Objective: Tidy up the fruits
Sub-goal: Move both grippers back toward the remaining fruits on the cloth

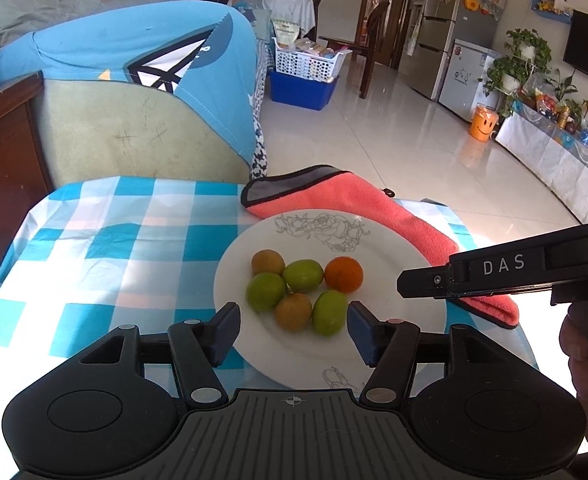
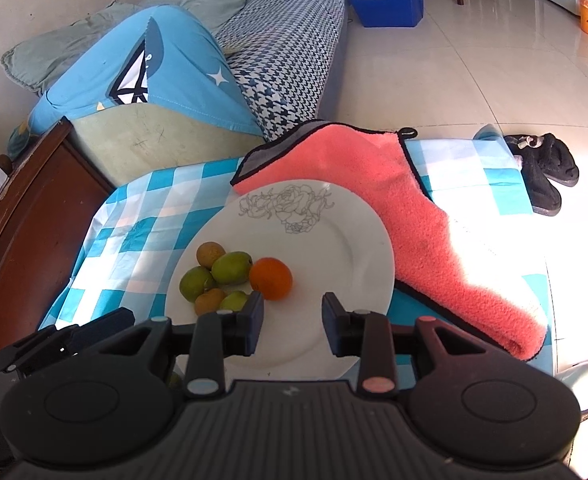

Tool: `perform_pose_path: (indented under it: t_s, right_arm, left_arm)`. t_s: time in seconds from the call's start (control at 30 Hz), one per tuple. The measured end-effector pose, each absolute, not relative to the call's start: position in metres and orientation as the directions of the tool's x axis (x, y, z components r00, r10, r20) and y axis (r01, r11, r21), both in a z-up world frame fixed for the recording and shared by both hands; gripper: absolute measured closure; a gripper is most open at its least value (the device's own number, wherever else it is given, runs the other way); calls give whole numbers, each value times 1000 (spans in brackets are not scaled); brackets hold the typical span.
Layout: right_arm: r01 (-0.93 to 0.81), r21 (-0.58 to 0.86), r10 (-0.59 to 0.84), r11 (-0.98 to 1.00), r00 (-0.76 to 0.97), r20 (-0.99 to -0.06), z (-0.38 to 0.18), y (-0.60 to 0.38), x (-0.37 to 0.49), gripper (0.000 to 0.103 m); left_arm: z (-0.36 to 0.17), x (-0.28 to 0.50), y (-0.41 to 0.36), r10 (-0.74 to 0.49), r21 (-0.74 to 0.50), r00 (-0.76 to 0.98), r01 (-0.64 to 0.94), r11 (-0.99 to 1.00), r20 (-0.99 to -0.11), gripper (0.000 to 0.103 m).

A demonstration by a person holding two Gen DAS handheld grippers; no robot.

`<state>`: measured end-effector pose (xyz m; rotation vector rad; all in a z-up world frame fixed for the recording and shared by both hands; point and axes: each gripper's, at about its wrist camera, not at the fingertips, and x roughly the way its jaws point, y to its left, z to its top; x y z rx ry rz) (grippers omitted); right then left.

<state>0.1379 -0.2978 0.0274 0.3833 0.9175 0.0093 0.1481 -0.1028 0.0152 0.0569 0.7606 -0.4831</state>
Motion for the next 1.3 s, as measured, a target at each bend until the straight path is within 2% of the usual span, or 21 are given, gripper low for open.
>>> perform_pose_path:
  t_s: [0.13,0.2,0.4,0.97,1.3]
  right_arm:
    - [135,308,162,942,620,-768,30,-294,136,68]
    - [126,296,158,947,620,-768,31,-292,136,67]
    - [86,281,167,956,630,-758,37,-282,127,65]
    - [34,282,203,959,611,-765,34,-262,101,63]
    - [-60,295,275,954,570,-774,23,-234,72,63]
  left_arm:
    - [18,146,-95,-390,-123,625,426,896,-677,40]
    - [21,144,-92,-374,-115,627,414,903,-683,34]
    - [31,136,-74,-360,-94,638,412,906,-681,25]
    - [30,115,-15,-300,-96,644,332,938,-704,22]
    - [18,104,8,-298,-99,618,336,937,-728,22]
